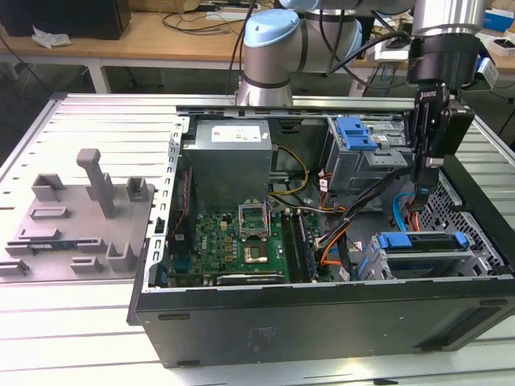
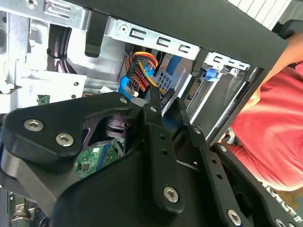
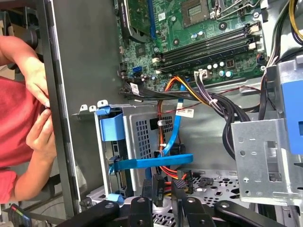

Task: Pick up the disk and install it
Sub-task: 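Insert the first disk wire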

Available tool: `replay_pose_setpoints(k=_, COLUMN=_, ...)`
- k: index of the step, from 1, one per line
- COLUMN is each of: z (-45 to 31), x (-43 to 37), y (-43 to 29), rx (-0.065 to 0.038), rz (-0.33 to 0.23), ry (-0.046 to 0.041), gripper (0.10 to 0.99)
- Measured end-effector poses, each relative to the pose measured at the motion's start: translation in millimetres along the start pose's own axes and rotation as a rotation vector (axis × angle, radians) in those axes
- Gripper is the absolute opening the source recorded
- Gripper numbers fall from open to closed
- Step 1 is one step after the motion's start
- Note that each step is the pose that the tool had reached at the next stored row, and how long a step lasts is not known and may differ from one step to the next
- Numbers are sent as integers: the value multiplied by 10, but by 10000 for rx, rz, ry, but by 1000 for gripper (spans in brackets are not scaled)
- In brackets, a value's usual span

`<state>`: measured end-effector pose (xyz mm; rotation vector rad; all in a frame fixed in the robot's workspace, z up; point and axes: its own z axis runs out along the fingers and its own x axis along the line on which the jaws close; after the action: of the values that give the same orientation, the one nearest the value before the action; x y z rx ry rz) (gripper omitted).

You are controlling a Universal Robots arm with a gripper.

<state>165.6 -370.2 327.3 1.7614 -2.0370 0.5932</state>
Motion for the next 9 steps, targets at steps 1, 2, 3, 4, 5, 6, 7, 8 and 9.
replay_pose_setpoints(k=1, z=2, x=-1, y=0, rx=0, rz=1, ry=1, gripper=298)
replay_pose_setpoints(k=2, z=8, x=-5, y=0, rx=0, rz=0, ry=2, gripper=298)
replay_pose_setpoints(k=3, z=10, x=-7, y=0, rx=1, rz=0, ry=4, gripper=298)
replay_pose_setpoints(k=4, z=11, x=-8, y=0, rx=1, rz=0, ry=4, gripper=298)
replay_pose_setpoints(k=5, z=13, x=-9, y=0, rx=1, rz=0, ry=4, gripper=298)
replay_pose_setpoints(k=6, z=14, x=-10, y=1, rx=0, rz=0, ry=5, gripper=298)
replay_pose_setpoints(k=7, z=14, x=-14, y=1, rx=1, rz=0, ry=6, gripper=298)
replay_pose_setpoints(k=8, z=13, x=-16, y=2, rx=1, rz=0, ry=9, gripper=298)
replay_pose_setpoints(k=9, z=12, x=-19, y=3, rx=3, rz=0, ry=18, gripper=298)
